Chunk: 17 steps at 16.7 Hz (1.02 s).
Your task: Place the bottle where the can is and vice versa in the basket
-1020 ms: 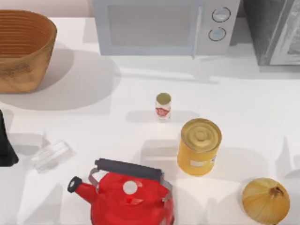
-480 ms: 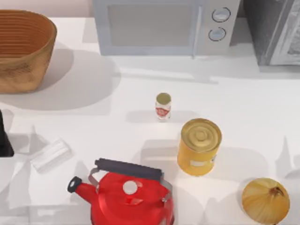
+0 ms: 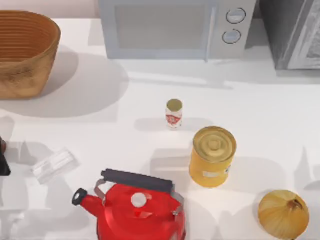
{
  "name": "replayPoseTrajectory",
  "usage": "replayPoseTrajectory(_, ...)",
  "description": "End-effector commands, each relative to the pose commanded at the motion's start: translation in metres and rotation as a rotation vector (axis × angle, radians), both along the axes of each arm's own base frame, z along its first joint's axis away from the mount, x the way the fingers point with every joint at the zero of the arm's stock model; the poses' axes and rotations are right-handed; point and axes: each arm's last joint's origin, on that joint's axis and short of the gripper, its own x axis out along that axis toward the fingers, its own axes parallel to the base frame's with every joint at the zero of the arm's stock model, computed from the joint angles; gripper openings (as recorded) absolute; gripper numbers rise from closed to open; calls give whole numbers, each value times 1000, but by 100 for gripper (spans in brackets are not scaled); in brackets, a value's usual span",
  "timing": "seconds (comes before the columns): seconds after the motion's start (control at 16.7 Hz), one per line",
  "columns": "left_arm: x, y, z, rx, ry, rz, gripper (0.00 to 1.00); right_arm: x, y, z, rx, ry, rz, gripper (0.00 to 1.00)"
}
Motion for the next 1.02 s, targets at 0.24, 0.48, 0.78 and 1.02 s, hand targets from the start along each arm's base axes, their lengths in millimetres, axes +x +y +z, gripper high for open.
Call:
replayPoseTrajectory(0.24,0,4,-7,-1,4,-5,100,0,0,0,0,0,0,100)
replayPoseTrajectory(0.48,0,4,-7,0,3,-5,100,0,0,0,0,0,0,100)
replayPoseTrajectory(0.78,14,6,-8,1,0,-5,100,0,0,0,0,0,0,100)
replayPoseTrajectory(1.02,44,6,-13,0,3,-5,100,0,0,0,0,0,0,100)
